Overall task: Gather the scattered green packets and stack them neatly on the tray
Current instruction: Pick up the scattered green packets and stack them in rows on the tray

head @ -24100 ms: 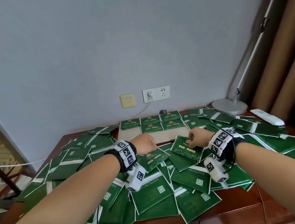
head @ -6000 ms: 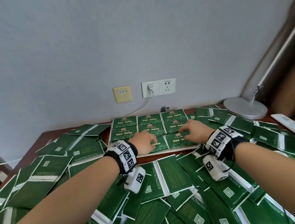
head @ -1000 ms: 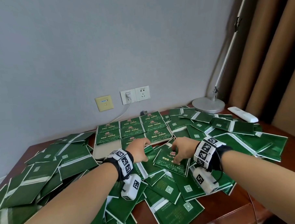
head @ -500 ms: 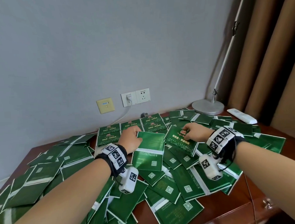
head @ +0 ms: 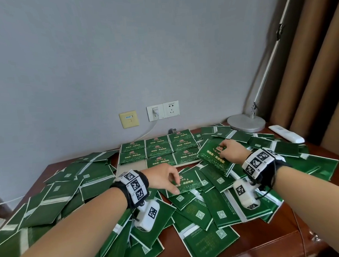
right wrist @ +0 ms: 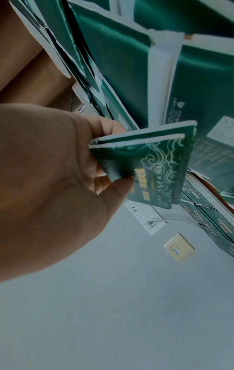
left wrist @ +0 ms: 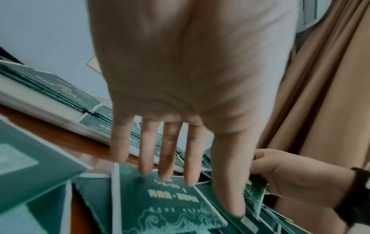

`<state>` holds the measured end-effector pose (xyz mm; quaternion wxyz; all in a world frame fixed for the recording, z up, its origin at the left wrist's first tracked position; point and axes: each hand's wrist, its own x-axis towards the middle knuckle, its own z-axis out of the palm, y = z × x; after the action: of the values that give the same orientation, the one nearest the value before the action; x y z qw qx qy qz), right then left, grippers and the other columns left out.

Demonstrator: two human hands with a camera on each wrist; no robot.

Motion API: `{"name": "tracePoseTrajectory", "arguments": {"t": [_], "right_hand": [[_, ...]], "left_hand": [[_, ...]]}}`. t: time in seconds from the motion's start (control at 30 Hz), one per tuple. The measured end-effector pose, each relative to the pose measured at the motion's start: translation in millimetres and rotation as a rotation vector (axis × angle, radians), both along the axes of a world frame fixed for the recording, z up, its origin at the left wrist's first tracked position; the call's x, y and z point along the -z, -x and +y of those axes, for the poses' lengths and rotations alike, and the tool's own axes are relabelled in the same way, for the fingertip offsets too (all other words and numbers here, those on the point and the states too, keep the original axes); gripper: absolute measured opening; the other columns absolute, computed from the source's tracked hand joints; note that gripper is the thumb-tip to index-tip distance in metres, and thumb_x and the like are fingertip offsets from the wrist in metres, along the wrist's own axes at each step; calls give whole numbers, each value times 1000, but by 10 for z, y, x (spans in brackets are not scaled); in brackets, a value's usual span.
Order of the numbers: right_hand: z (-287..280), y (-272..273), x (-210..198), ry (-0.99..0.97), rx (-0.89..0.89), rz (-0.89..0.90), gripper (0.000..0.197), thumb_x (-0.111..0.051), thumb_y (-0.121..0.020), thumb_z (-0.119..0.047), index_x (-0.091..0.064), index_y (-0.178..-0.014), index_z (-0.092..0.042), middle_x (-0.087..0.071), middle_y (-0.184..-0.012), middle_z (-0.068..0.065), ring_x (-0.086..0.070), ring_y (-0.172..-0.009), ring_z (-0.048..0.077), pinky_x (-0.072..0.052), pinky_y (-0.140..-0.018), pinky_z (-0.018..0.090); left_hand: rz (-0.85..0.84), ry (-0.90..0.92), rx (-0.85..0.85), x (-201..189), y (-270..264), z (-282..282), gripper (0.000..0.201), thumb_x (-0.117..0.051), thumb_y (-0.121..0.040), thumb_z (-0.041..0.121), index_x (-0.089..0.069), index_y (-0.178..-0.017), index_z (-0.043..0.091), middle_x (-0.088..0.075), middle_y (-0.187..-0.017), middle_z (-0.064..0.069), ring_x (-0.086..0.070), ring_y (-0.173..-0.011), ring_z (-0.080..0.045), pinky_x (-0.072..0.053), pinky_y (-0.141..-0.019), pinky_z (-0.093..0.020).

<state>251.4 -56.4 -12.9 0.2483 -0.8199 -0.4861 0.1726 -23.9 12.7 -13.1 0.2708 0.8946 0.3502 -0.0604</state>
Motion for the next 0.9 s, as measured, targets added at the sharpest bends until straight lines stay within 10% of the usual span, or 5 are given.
{"name": "tracePoseTrajectory", "arguments": {"t": [0.37, 0.63, 0.9], "right_hand": [[-57, 63, 49, 14, -85, 65, 51, -62, -81, -3, -54, -131, -11, -60, -107, 5, -62, -88, 19, -51, -74, 28], [-95, 6, 53, -32, -104, 110, 52, -67, -77, 2, -58, -126, -12, -59, -99, 1, -61, -75, 13, -51, -61, 23], [-13, 71, -31, -182, -162, 249, 55, -63, -79, 10, -63, -126, -19, -69, -105, 1, -67, -81, 20, -57, -75, 32]], "left_hand": [[160, -158, -136, 199, -224, 65, 69, -67, -88, 49, -46, -144, 13, -52, -143, -5, -53, -126, -22, -42, -108, -35], [118, -193, -214, 253, -278, 63, 73, -78, -80, 43, -51, -140, 10, -54, -139, -5, -53, -123, -22, -43, -105, -33], [-52, -159, -279, 233, -271, 72, 49, -78, -80, 20, -53, -121, 19, -57, -113, 2, -58, -98, -16, -50, -85, -30]]}}
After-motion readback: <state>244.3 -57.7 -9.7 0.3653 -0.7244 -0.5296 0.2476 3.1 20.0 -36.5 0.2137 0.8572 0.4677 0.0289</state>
